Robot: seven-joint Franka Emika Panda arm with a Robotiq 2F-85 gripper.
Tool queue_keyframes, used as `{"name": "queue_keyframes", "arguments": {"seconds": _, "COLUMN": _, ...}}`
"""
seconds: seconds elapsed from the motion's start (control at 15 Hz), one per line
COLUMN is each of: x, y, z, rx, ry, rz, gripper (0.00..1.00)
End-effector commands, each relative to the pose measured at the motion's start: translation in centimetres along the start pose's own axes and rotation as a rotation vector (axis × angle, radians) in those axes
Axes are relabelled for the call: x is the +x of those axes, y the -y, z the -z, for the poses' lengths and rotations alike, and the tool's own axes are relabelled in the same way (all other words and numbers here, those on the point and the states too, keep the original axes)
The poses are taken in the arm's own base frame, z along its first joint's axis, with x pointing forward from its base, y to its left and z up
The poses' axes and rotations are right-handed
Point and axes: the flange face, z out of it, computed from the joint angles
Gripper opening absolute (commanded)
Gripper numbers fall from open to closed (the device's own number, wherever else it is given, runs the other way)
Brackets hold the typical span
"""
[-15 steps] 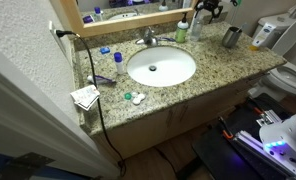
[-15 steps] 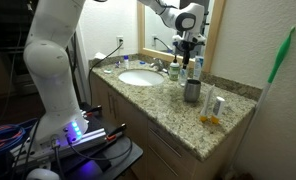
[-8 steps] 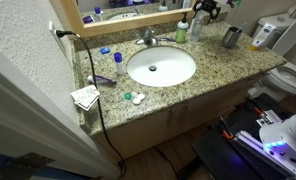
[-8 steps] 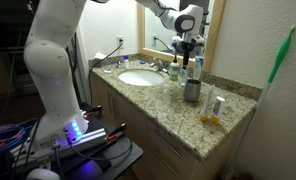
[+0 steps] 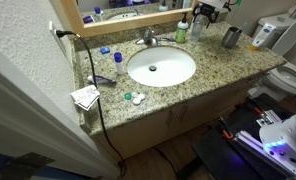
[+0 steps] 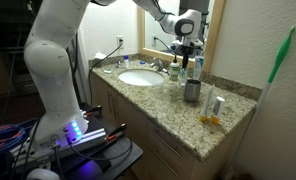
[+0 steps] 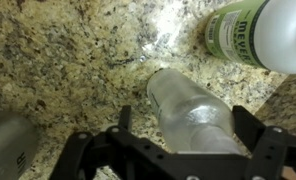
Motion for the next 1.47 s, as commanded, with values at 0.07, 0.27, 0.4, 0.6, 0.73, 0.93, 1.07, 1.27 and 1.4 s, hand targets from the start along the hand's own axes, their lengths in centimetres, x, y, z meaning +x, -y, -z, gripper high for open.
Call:
{"name": "queue_keyframes", "arguments": {"seconds": 0.07, "x": 0.1, "y": 0.5, "z": -0.1, "rx": -0.029, "ry": -0.025, "rz": -0.009, "gripper": 0.74}}
{"name": "queue_keyframes", "arguments": {"seconds": 0.27, "x": 0.1, "y": 0.7, "z": 0.2, "rx": -0.033, "ry": -0.037, "rz": -0.006, "gripper": 0.52}}
{"name": "queue_keyframes", "arguments": {"seconds": 0.4, "x": 0.1, "y": 0.8, "z": 0.2, "rx": -0.034, "ry": -0.042, "rz": -0.004, "gripper": 0.38}}
{"name": "queue_keyframes", "arguments": {"seconds": 0.6, "x": 0.3, "y": 0.0, "z": 1.4, "rx": -0.024, "ry": -0.027, "rz": 0.013, "gripper": 0.37}}
{"name": "queue_keyframes", "arguments": {"seconds": 0.73, "x": 0.3, "y": -1.4, "z": 3.7, "rx": -0.014, "ry": -0.025, "rz": 0.043, "gripper": 0.37}}
{"name": "queue_keyframes", "arguments": {"seconds": 0.93, "x": 0.0, "y": -4.6, "z": 8.9, "rx": -0.007, "ry": -0.06, "rz": 0.141, "gripper": 0.37}}
{"name": "queue_keyframes", "arguments": {"seconds": 1.07, "x": -1.6, "y": -6.1, "z": 12.0, "rx": -0.009, "ry": -0.05, "rz": 0.282, "gripper": 0.37}}
{"name": "queue_keyframes", "arguments": {"seconds": 1.27, "x": -5.8, "y": -8.3, "z": 15.7, "rx": -0.016, "ry": -0.035, "rz": 0.45, "gripper": 0.37}}
{"name": "queue_keyframes", "arguments": {"seconds": 1.4, "x": -8.1, "y": -10.8, "z": 17.9, "rx": 0.009, "ry": -0.036, "rz": 0.56, "gripper": 0.37}}
